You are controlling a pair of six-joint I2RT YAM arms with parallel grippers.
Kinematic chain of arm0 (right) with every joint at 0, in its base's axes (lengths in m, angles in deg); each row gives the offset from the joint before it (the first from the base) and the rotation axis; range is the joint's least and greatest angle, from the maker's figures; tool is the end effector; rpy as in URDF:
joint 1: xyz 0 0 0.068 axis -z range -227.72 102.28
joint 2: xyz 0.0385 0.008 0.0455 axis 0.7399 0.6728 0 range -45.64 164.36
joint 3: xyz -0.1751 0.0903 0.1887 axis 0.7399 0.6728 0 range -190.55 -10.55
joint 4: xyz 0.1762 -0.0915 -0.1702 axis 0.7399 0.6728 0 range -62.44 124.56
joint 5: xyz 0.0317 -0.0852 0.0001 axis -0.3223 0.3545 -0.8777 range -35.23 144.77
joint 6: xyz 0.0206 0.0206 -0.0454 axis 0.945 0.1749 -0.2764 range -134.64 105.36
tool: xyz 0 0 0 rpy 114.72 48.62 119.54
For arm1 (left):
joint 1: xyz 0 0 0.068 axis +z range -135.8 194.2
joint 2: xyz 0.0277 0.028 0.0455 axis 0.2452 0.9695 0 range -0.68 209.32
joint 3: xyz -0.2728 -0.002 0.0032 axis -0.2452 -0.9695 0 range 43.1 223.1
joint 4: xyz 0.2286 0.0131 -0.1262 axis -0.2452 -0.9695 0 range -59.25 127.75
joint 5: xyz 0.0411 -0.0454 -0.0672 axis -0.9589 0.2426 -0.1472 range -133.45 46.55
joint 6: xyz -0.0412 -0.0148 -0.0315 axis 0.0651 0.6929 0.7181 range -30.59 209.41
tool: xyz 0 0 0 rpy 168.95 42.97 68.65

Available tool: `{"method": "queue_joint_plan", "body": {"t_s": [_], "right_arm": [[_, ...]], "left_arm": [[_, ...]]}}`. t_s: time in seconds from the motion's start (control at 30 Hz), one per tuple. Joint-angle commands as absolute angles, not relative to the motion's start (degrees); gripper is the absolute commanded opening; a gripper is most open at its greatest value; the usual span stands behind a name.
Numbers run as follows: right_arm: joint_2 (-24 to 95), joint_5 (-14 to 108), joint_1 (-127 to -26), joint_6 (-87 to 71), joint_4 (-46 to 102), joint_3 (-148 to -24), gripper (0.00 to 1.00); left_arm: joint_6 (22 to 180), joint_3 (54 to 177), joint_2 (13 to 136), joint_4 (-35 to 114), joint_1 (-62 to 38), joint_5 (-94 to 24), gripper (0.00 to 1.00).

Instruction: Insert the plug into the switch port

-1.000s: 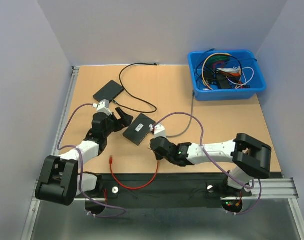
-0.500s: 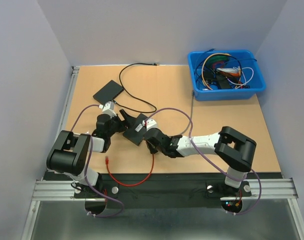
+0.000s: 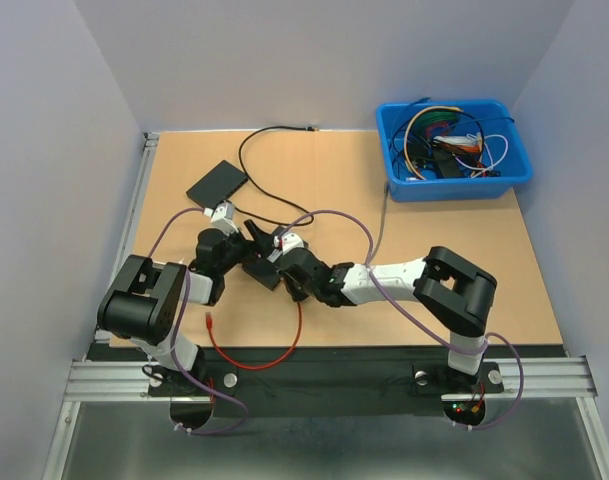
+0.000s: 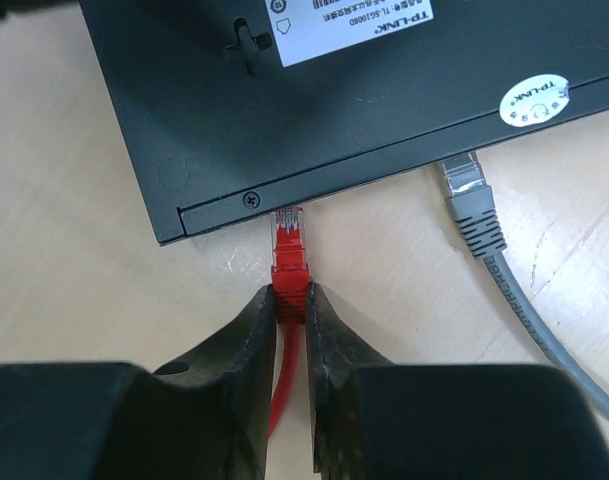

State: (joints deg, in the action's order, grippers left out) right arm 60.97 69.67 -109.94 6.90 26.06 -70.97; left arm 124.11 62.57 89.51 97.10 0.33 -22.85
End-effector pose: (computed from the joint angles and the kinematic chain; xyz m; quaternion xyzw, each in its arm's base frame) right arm 0.1877 0.3367 0.1550 -0.2712 0.8754 0.1658 0.3642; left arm 0.2529 -0.0754 0.1449 -0.0262 0.7692 -0.3824 0.5113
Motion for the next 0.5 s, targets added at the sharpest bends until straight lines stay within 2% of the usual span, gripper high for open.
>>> {"method": "queue_joint_plan", "body": {"t_s": [0.0, 0.47], "right_arm": [[62.03, 69.71, -109.77, 5.66, 27.2, -74.0, 0.0], [65.01, 70.68, -109.51, 4.08, 30.63, -78.49, 0.0]], "left_arm": [[122.11, 63.32, 88.52, 98.04, -1.27, -24.37, 0.88], [120.09, 64.64, 91.69, 96.11, -5.32, -27.89, 0.84]]}}
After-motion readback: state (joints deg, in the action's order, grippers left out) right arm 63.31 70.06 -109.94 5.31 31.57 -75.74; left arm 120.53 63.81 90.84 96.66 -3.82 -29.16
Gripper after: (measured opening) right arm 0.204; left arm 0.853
